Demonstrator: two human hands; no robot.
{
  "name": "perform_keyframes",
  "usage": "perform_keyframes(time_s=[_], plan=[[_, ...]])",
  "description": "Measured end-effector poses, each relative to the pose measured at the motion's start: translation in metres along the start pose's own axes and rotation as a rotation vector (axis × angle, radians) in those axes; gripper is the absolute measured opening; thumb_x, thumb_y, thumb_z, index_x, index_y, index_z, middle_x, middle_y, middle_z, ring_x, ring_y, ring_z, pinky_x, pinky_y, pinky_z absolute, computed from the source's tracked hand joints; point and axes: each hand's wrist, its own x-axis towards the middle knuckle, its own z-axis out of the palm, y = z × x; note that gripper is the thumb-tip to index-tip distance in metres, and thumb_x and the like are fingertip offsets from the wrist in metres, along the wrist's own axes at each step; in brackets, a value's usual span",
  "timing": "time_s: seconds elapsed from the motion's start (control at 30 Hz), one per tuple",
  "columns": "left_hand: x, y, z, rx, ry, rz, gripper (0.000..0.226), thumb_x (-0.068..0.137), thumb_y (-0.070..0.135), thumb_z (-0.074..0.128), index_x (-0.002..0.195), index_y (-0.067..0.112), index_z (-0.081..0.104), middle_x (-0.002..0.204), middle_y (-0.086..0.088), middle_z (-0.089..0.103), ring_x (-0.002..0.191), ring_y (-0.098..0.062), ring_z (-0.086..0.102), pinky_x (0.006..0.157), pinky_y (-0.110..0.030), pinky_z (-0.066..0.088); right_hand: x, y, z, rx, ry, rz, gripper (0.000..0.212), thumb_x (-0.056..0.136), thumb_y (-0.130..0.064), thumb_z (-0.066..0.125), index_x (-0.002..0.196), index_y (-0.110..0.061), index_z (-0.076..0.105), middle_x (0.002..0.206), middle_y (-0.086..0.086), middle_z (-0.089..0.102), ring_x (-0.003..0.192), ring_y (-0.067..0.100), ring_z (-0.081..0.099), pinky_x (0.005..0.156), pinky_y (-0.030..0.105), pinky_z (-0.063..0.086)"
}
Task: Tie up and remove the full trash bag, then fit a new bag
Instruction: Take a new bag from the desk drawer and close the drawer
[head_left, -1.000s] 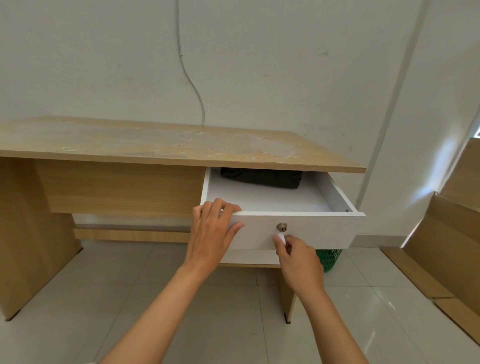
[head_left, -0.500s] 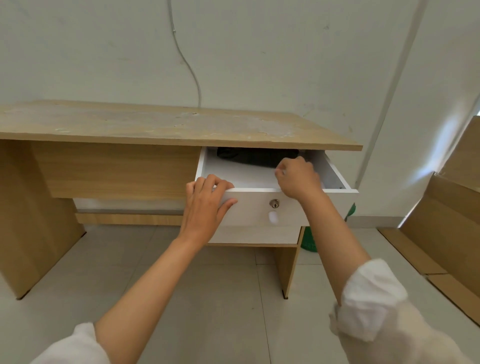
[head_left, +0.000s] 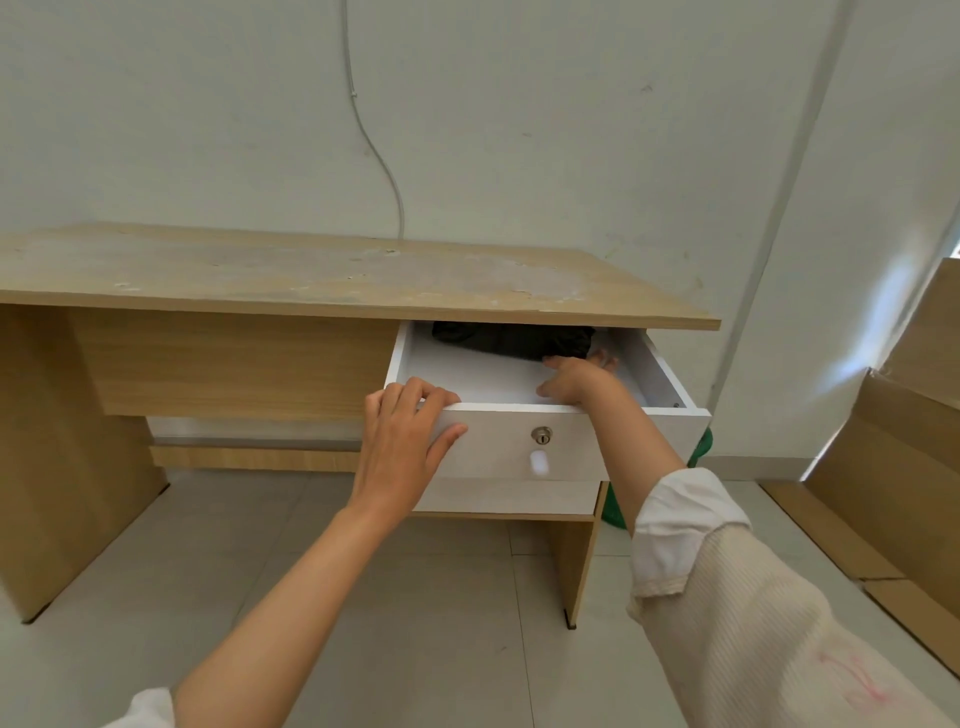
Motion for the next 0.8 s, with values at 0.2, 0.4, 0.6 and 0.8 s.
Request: perform_keyframes(time_s=[0.2,0.4,0.6,0.8], plan=[[-0.001,0.000,0.000,0.012,0.001,-0.002,0.031,0.090,0.044,0.052,0.110,0.021,0.061,0.100,0.002,0.056,0.095,-0.018,0.052,0.088,-0.027,0.026,0.024,-0.001,0.002,-0.021,0.001,0.005,0.068,0.096,-0.035,0.051,0.152,-0.037,0.011,0.161,0.015,-0.012,0.145,0.042,-0.014,0.116,0.060,0.004],[-0.002,0.001,0.001,0.014,-0.004,-0.013,0.032,0.091,0.044,0.051,0.111,0.021,0.061,0.102,0.001,0.056,0.097,-0.019,0.051,0.089,-0.029,0.028,0.013,-0.002,0.000,-0.042,0.019,0.002,0.049,0.099,-0.018,0.040,0.145,-0.003,0.029,0.148,0.016,0.026,0.133,0.034,0.033,0.109,0.040,0.034],[-0.002,0.001,0.001,-0.008,-0.011,-0.013,0.033,0.092,0.046,0.047,0.111,0.022,0.060,0.103,0.001,0.055,0.097,-0.018,0.050,0.090,-0.028,0.027,-0.019,0.004,-0.004,0.193,0.083,-0.129,0.036,0.097,0.000,0.037,0.130,0.000,0.052,0.127,0.013,0.057,0.104,0.026,0.056,0.085,0.031,0.045],[0.002,0.014,-0.005,-0.129,0.020,-0.087,0.035,0.093,0.043,0.039,0.113,0.022,0.058,0.108,0.003,0.051,0.104,-0.015,0.048,0.095,-0.030,0.029,-0.069,0.003,0.003,0.522,0.398,-0.247,0.019,0.088,-0.023,0.067,0.102,-0.010,0.073,0.106,0.007,0.069,0.104,0.020,0.061,0.090,0.032,0.050]])
